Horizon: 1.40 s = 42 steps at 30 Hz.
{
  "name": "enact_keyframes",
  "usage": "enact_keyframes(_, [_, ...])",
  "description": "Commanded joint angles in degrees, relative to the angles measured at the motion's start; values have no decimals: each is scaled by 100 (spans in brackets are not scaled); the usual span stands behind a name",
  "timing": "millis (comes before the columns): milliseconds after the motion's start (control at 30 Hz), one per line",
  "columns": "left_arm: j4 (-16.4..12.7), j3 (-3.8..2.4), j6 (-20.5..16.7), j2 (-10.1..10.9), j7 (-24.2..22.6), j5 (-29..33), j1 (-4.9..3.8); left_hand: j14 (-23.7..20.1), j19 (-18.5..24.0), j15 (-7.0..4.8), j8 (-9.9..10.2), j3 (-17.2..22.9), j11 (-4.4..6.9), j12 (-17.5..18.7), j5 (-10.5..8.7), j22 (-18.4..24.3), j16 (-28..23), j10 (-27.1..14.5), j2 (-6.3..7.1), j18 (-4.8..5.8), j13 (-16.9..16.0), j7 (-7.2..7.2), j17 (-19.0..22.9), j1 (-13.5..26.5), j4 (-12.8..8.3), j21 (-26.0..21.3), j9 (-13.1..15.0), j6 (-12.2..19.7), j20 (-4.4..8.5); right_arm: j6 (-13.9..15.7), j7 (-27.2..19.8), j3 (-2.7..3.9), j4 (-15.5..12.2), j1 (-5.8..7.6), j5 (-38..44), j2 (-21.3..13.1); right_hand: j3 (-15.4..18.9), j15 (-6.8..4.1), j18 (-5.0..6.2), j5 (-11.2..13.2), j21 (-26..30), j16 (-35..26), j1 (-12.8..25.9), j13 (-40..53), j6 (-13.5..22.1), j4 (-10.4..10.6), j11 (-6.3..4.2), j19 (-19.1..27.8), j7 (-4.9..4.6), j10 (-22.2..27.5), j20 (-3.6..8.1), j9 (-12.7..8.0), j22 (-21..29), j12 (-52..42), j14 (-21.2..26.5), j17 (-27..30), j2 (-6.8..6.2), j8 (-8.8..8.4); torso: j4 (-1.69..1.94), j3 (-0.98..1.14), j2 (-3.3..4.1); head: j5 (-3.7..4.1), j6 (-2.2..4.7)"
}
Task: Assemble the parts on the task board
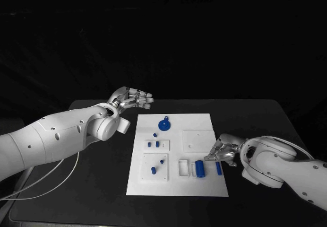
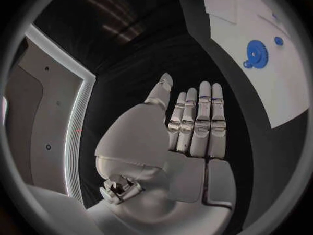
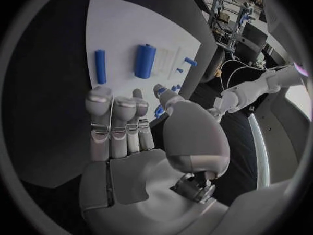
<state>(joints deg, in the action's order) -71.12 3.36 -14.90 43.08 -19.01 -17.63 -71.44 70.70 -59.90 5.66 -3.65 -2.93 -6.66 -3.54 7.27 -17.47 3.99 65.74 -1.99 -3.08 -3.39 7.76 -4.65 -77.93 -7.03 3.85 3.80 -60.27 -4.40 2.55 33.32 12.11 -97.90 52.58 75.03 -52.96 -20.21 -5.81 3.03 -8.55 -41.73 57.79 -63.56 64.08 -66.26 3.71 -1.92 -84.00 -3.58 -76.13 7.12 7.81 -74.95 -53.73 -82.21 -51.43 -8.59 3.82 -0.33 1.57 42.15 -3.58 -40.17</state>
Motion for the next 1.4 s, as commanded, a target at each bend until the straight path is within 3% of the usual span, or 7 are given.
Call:
enact_keyframes(33, [-43, -4, 260, -6, -279, 74, 5, -92, 8, 10, 3, -84, -18, -17, 72, 77, -32, -24, 25, 106, -4, 10, 12, 46, 8, 9, 4, 47, -29, -572, 605, 0, 13, -34, -308, 11, -23, 38, 58, 188, -45, 39, 121, 63, 16, 121, -3, -288, 3, -55, -40, 18, -277, 33, -8, -69, -19, -19, -17, -33, -47, -34, -18])
enact_keyframes(200, [-45, -3, 342, -24, -286, 75, 7, -292, 86, 76, 3, -165, -43, -20, 117, 237, -31, -69, 81, 81, -6, 15, 22, 72, 52, 23, 7, 48, -94, -645, 697, -9, 63, -70, -342, 52, -65, 43, 59, 499, -72, 40, 247, 183, 6, 321, 4, -293, 6, -99, -45, 53, -343, 80, -24, -190, -82, -17, -41, -60, -71, -12, -36])
enact_keyframes(367, [-70, -3, 401, -33, -295, 74, 8, -335, 110, 93, 3, -203, -50, -23, 136, 338, -32, -75, 165, 76, -6, 14, 14, 144, 143, 32, 8, 60, -117, -670, 738, -40, 131, -109, -382, 135, -16, 44, 56, 530, -67, 4, 148, 283, 34, 260, 11, -294, -7, -121, -49, 75, -407, 142, -43, -263, -142, -17, -50, -89, -81, 4, -52])
enact_keyframes(467, [-83, -3, 435, -41, -303, 73, 8, -361, 117, 103, 2, -214, -50, -25, 142, 415, -32, -58, 268, 77, -8, -3, 10, 271, 255, 37, 9, 89, -126, -636, 759, -99, 201, -124, -425, 219, -5, 48, 60, 541, -57, -4, 239, 300, 107, 334, 20, -297, -20, -114, -50, 61, -421, 164, -45, -282, -149, -18, -39, -99, -81, 13, -63])
enact_keyframes(633, [-94, -3, 431, -48, -279, 53, 8, -368, 102, 106, 1, -100, -51, -27, 134, 527, -31, -49, 387, 74, -9, 9, 0, 366, 420, 56, 12, 126, -129, -528, 757, -148, 297, -146, -447, 348, -5, 46, 64, 549, -53, -13, 279, 334, 120, 386, 23, -302, -24, -122, -50, 62, -443, 167, -49, -309, -190, -17, -42, -79, -70, 0, -85])
enact_keyframes(833, [-105, -2, 444, -52, -254, 30, 8, -363, 82, 104, 3, -63, -53, -27, 132, 597, -32, -42, 434, 73, -9, 25, -5, 397, 534, 70, 11, 137, -127, -500, 723, -175, 438, -166, -409, 519, -18, 47, 59, 553, -47, -31, 282, 370, 113, 435, 20, -306, -20, -124, -49, 65, -473, 184, -53, -342, -198, -16, -45, -82, -71, -16, -80])
enact_keyframes(1400, [-125, -1, 504, -53, -191, -59, 8, -419, 83, 124, 4, -85, -75, -24, 125, 654, -37, -106, 410, 65, -8, 46, 6, 412, 561, 78, 10, 150, -140, -398, 695, -254, 771, -220, -371, 818, -14, 51, 53, 564, -27, -61, 367, 375, 133, 509, 24, -304, -23, -105, -52, 60, -489, 230, -58, -359, -236, -17, -46, -85, -69, -59, -125])
